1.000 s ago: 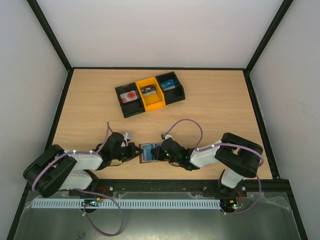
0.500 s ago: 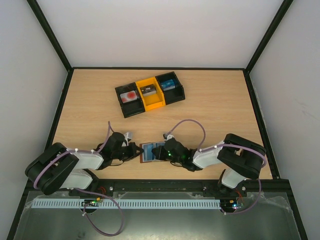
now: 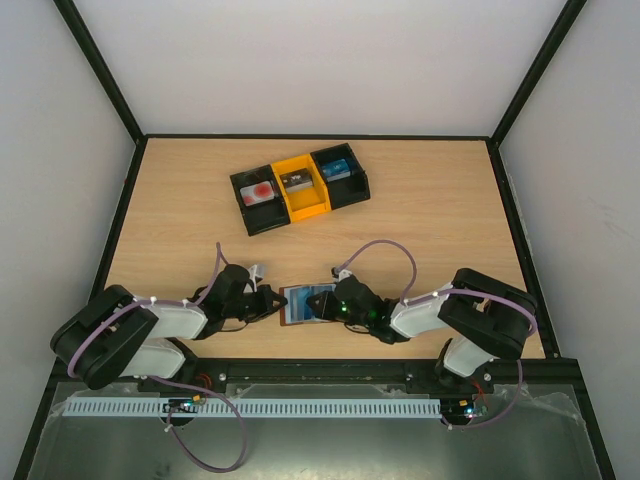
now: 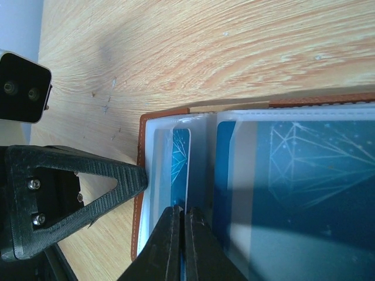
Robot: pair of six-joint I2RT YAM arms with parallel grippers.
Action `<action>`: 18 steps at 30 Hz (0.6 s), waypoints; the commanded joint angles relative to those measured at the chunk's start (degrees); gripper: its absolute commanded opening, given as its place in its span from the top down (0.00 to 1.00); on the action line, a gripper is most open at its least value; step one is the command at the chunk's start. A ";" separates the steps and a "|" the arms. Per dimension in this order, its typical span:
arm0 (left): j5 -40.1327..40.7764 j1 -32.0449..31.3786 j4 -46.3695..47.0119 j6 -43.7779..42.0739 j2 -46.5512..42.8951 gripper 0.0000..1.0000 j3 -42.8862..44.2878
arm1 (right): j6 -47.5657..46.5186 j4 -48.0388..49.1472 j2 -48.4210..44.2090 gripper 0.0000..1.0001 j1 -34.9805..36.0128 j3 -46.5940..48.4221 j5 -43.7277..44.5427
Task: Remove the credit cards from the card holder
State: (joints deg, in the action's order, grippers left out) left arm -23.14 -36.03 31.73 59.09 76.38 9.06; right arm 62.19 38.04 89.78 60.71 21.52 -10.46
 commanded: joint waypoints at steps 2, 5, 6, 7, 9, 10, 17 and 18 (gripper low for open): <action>3.49 -0.03 -6.85 -1.25 1.67 0.97 -1.08 | -0.88 -0.21 -2.05 0.98 -0.26 -1.51 1.58; 3.08 -0.01 -6.40 -1.18 1.85 0.97 -0.87 | -1.49 -1.21 -3.56 0.98 -0.28 -2.23 2.22; 2.95 0.00 -6.27 -1.17 2.01 0.97 -0.81 | -1.69 -1.74 -3.92 0.98 -0.27 -2.34 2.39; 2.78 0.00 -6.18 -1.17 2.08 0.97 -0.69 | -1.95 -2.34 -4.35 0.98 -0.25 -2.48 2.53; 2.40 -0.05 -6.23 -1.32 2.42 0.97 -0.36 | -2.51 -3.48 -4.97 0.98 -0.25 -2.71 2.70; 2.21 -0.06 -6.36 -1.35 2.46 0.96 -0.12 | -2.78 -3.96 -5.23 0.98 -0.31 -2.83 2.76; 2.22 -0.01 -9.62 -2.20 -0.04 0.94 1.97 | -4.44 -2.76 -6.40 0.98 -0.30 -4.93 2.78; 2.73 0.00 -10.86 -2.52 -0.60 0.94 2.41 | -4.45 -2.59 -7.27 0.98 -0.26 -5.21 2.98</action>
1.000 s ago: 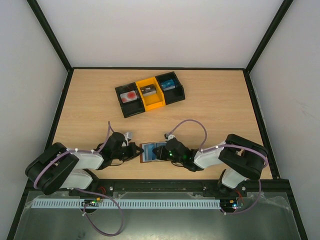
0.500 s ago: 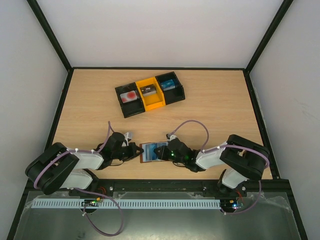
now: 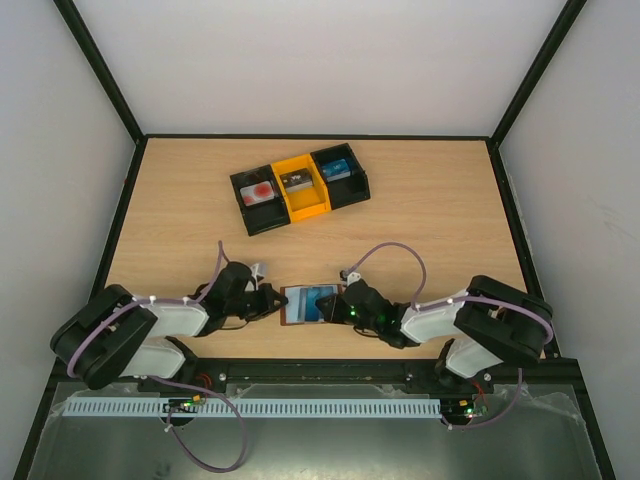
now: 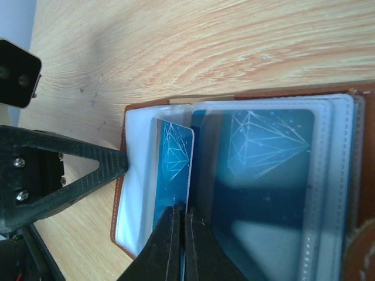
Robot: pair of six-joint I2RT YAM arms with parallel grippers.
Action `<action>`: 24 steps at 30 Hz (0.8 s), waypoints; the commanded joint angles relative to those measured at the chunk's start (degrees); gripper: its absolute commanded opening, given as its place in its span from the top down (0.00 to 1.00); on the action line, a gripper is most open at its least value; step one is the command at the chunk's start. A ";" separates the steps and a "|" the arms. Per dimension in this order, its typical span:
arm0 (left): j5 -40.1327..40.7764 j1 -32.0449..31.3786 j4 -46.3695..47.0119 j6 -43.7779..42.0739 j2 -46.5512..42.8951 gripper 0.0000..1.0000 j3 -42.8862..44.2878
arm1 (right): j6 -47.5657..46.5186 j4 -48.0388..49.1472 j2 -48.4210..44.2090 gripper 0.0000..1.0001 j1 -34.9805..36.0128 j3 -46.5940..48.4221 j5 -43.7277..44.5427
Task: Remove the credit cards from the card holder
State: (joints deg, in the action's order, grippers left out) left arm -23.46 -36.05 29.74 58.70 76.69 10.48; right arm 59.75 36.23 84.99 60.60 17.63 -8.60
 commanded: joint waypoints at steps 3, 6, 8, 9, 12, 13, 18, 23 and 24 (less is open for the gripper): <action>3.96 -0.05 -10.81 -2.27 -2.43 0.94 1.51 | -2.10 -1.63 -5.24 0.98 -0.22 -1.89 2.95; 3.00 0.02 -11.31 -2.28 -3.65 0.89 2.10 | -3.74 -3.46 -8.14 0.98 -0.20 -2.07 5.04; 2.94 -0.03 -14.12 -2.98 -4.85 0.83 3.73 | -5.41 -3.96 -9.85 0.98 -0.21 -2.23 6.92; 3.21 0.00 -16.06 -3.37 -5.75 0.79 4.95 | -6.75 -4.06 -10.53 0.98 -0.17 -2.28 7.83; 3.81 0.06 -21.96 -4.54 -8.80 0.69 9.24 | -11.72 -4.96 -12.79 0.98 -0.21 -1.44 7.32; 3.86 0.10 -23.73 -4.97 -9.82 0.65 10.85 | -13.50 -5.08 -13.66 0.98 -0.14 -1.23 7.23; 1.84 0.32 -29.24 -4.70 -12.77 0.50 17.32 | -21.84 -5.00 -18.52 0.98 -0.07 -1.06 9.31; -6.11 1.92 -25.78 2.69 -13.92 0.31 18.13 | -33.68 -2.89 -20.97 0.98 0.91 -0.48 10.13; -8.22 2.27 -24.31 4.56 -13.93 0.30 17.62 | -35.98 -2.39 -21.46 0.98 1.32 -0.70 10.79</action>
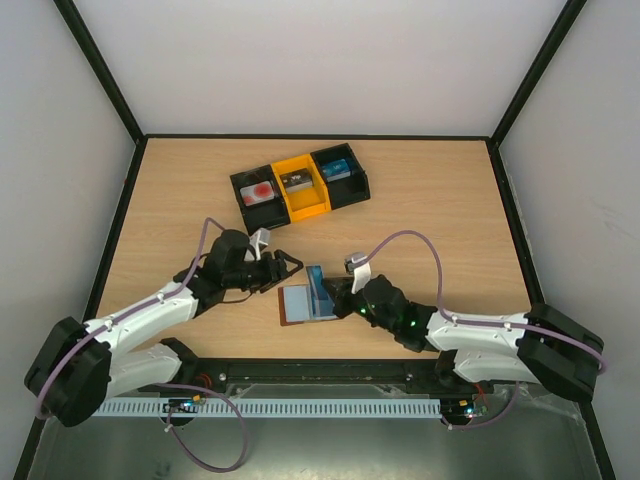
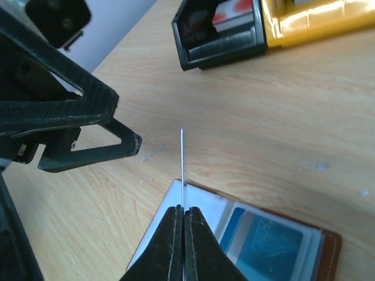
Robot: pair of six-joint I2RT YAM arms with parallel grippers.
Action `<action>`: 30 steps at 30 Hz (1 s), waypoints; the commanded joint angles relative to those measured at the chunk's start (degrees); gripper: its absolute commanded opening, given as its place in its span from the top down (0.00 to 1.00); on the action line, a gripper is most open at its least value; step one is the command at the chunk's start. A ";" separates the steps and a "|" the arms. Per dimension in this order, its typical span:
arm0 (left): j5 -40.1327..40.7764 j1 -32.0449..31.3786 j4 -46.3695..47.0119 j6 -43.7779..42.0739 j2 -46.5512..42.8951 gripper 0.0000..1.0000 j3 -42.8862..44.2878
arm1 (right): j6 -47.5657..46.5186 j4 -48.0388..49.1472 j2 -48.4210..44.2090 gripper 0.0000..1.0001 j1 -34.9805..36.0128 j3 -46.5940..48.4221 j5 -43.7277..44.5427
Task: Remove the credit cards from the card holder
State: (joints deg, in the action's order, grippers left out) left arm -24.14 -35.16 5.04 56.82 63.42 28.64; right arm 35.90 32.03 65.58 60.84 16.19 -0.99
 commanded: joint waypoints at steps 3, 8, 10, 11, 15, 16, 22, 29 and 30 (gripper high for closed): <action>-11.52 1.79 2.19 10.20 -0.73 0.27 -0.52 | -19.16 3.01 -3.81 0.98 2.64 0.47 5.12; -14.70 1.80 5.48 13.29 -1.85 0.26 -0.97 | -28.47 3.59 -4.38 0.98 4.97 1.14 6.55; -15.86 1.80 8.64 15.81 -2.54 0.26 -1.84 | -30.82 2.76 -4.16 0.98 5.74 1.85 6.93; -16.24 1.77 9.51 16.73 -2.92 0.26 -2.20 | -31.56 2.50 -4.15 0.98 6.36 2.11 7.42; -16.99 1.83 12.44 19.79 -4.28 0.26 -3.75 | -34.23 2.52 -4.15 0.98 7.21 2.29 7.81; -17.11 1.84 13.24 20.41 -4.53 0.26 -4.17 | -34.70 2.54 -4.10 0.98 7.37 2.38 8.06; -17.51 1.79 17.79 24.10 -4.98 0.32 -7.22 | -37.28 3.24 -4.43 0.98 8.66 2.42 8.27; -17.75 1.79 20.67 25.36 -3.22 0.34 -8.39 | -38.99 3.60 -4.54 0.98 9.18 1.78 7.15; -17.98 1.76 22.16 26.01 -2.93 0.35 -8.91 | -39.13 3.83 -4.46 0.98 9.29 1.42 6.88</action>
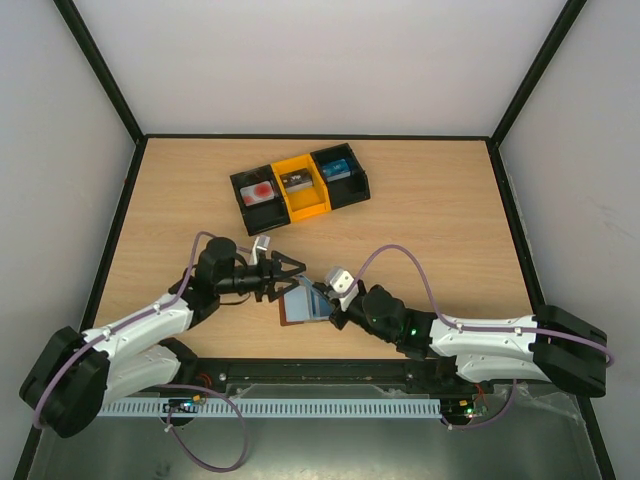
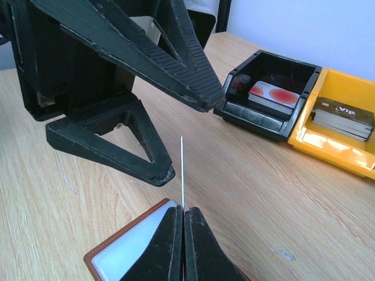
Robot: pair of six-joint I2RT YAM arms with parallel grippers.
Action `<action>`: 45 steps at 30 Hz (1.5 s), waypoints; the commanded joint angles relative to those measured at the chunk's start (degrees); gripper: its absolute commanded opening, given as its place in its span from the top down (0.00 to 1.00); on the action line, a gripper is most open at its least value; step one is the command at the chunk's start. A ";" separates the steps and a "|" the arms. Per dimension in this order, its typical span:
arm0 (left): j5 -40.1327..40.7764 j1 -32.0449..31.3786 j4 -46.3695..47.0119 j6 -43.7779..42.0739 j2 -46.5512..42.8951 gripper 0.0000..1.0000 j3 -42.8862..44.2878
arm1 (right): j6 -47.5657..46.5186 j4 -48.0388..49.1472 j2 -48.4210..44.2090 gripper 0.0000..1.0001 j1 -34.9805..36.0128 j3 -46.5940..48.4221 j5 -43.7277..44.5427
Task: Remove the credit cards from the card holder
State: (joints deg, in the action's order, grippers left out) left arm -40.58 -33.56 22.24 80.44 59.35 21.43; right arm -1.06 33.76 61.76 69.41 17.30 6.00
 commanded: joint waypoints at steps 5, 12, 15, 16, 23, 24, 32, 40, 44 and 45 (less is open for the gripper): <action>-1.14 0.00 7.30 4.21 1.64 0.35 -3.85 | -2.73 3.24 0.12 0.98 1.08 -0.94 0.29; -1.08 -0.04 12.12 7.52 2.28 0.38 -6.93 | -3.95 4.03 2.77 0.98 2.16 -0.63 0.09; -1.10 -0.10 12.38 7.54 2.71 0.39 -6.93 | -4.65 3.99 3.81 0.98 3.04 -0.46 0.68; -1.04 -0.10 12.41 7.53 2.93 0.39 -6.91 | -4.77 3.95 4.05 0.98 3.20 -0.47 0.83; -1.50 -0.20 13.75 7.42 5.77 0.40 -7.51 | -6.14 5.12 6.28 0.98 4.49 -1.06 0.87; -1.44 -0.38 13.98 7.51 6.10 0.41 -7.74 | -6.33 5.29 6.86 0.98 4.63 -1.08 0.98; -2.32 -0.52 15.74 8.25 7.97 0.69 -9.60 | -6.89 6.01 8.93 0.98 4.82 -1.75 2.02; -2.05 -0.51 17.70 8.57 6.96 0.97 -10.81 | -3.44 6.00 8.97 0.98 4.95 -3.61 1.13; -2.05 -0.46 17.70 7.45 7.28 0.97 -10.60 | -2.34 6.72 8.04 0.98 4.95 -5.03 1.12; -2.03 -0.52 17.73 7.26 7.47 0.97 -10.65 | -1.71 5.97 7.90 0.96 4.95 -4.96 1.38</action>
State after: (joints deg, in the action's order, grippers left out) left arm -42.24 -34.11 37.65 89.01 67.02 11.05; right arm -5.04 39.44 70.46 73.91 13.91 6.39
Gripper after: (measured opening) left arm 0.032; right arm 0.021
